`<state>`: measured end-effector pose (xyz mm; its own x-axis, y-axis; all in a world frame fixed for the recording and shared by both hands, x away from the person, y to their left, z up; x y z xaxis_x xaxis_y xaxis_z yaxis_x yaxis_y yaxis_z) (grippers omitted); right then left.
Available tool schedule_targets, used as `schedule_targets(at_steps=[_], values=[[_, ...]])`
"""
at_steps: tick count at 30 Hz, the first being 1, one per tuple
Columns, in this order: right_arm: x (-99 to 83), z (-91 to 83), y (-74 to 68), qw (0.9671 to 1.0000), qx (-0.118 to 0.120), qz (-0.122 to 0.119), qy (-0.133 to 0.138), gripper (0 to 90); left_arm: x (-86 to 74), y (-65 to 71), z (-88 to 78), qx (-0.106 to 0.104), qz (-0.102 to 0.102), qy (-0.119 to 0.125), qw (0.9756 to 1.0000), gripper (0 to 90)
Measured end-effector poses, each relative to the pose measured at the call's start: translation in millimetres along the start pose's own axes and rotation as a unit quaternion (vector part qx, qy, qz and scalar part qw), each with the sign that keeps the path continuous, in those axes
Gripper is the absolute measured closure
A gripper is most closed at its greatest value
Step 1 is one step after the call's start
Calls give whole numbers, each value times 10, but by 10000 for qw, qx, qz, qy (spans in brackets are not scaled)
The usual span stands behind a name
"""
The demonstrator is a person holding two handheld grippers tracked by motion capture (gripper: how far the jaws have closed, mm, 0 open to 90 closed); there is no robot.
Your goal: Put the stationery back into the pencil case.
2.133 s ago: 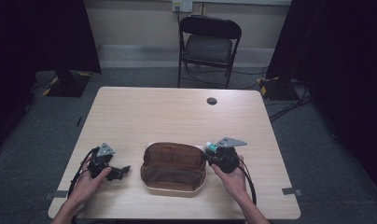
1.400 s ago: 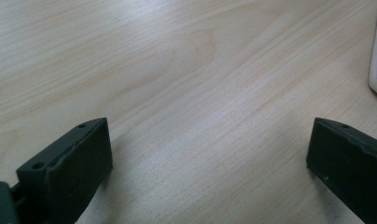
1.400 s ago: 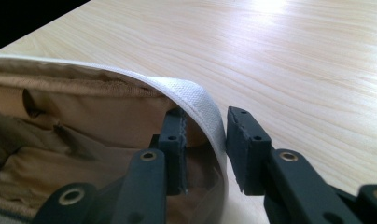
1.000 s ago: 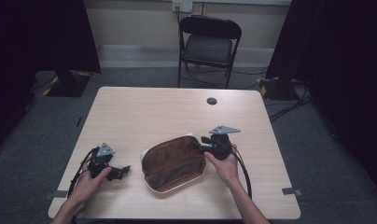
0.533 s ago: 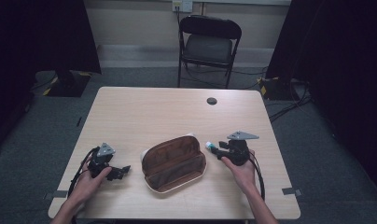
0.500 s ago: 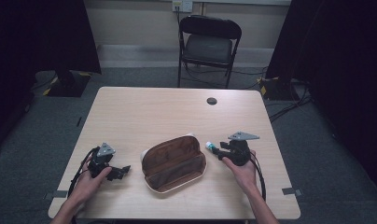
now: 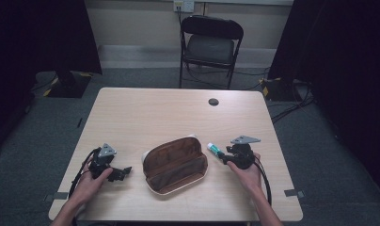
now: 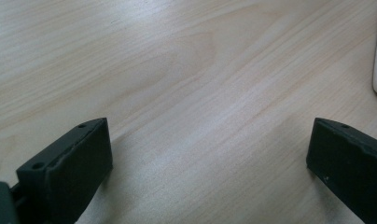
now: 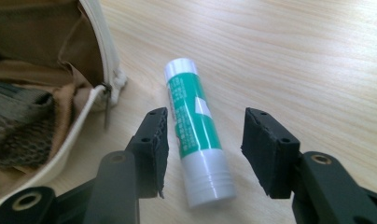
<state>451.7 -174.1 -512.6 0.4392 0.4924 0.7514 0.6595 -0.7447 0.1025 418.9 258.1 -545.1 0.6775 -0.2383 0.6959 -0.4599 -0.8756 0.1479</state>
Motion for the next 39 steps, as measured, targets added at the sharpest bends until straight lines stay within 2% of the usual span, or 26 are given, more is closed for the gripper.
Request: schedule_targets(at_steps=[2, 4, 8, 14, 17, 18, 26, 29, 31, 34, 39], values=[[-17, 0, 16, 9999, -80, -28, -56, 505, 1, -1, 0, 4, 4, 2, 10000, 0], [-41, 8, 19, 10000, -37, 16, -83, 514, 0, 0, 0, 0, 0, 1, 10000, 0], [-56, 65, -3, 9998, 4, -87, -150, 550, 0, 0, 0, 3, 1, 2, 10000, 0], [-105, 116, -64, 9993, -11, -195, -313, 607, 6, 2, 6, 6, -17, 22, 10000, 0], [-127, 137, -66, 9992, -50, -161, -375, 642, 24, 3, 23, -3, -14, 32, 10000, 0], [-129, 144, -65, 9992, -57, -178, -345, 645, 25, -5, 22, 4, 41, -22, 10000, 0], [-116, 132, -52, 9996, 44, -47, -281, 654, 36, 1, 37, -9, 14, 11, 10000, 0], [-91, 101, -54, 9997, 75, -38, -226, 654, 36, 1, 36, -8, 15, 4, 10000, 0], [-77, 70, -45, 9998, 100, 102, -143, 655, 36, 1, 35, -8, 14, 4, 10000, 0], [-64, 20, -12, 9998, 94, 186, -51, 655, 36, 1, 35, -8, 16, 2, 10000, 0], [-28, -58, 34, 9997, 73, 229, 89, 655, 36, 1, 35, -8, 16, 2, 10000, 0]])
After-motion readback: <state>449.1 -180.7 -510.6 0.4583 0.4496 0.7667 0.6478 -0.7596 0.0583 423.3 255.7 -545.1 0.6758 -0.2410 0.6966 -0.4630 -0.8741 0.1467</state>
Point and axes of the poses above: each handheld gripper's, and its own axes: z roughly forward along the jaws, x roughly out of its top, y roughly to its right, the point moved 6 cm from there along z, roughly forward along the jaws, and after that the axes turned 12 degrees about -z, right-handed, at the moved point
